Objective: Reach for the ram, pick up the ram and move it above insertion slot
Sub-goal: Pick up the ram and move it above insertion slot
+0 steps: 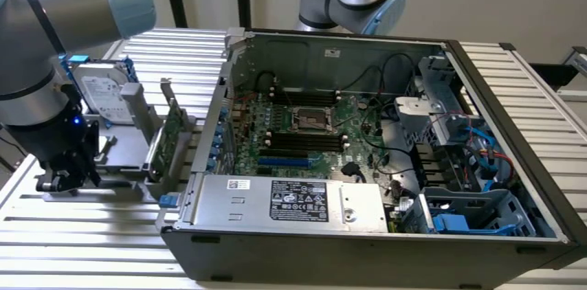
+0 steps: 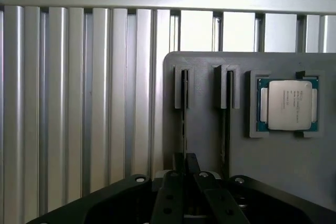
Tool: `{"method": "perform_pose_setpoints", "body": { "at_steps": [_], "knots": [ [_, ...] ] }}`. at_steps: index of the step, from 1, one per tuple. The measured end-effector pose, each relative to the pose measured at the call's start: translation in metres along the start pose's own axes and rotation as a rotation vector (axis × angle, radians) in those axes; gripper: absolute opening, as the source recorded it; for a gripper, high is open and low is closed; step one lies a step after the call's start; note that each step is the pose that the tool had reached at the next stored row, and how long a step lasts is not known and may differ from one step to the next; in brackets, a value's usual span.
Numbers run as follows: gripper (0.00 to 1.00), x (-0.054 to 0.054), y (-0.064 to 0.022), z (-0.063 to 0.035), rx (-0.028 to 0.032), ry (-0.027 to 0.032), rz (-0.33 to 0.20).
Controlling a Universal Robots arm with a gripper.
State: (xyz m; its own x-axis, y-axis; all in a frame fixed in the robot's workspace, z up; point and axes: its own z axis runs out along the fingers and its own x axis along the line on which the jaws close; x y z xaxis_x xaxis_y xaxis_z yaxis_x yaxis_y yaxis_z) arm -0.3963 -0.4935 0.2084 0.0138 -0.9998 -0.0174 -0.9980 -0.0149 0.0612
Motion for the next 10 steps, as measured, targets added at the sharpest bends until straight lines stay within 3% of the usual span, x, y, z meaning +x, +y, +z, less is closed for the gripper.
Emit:
{"method": "perform_pose_setpoints", "body": {
  "at_steps": [7,10],
  "knots": [
    [0.13,0.000,-0.0041,-0.0188,-0.0293,-0.0002,0.001],
    [0.13,0.000,-0.0060,-0.0312,-0.0360,-0.0003,0.001]
  ]
}}
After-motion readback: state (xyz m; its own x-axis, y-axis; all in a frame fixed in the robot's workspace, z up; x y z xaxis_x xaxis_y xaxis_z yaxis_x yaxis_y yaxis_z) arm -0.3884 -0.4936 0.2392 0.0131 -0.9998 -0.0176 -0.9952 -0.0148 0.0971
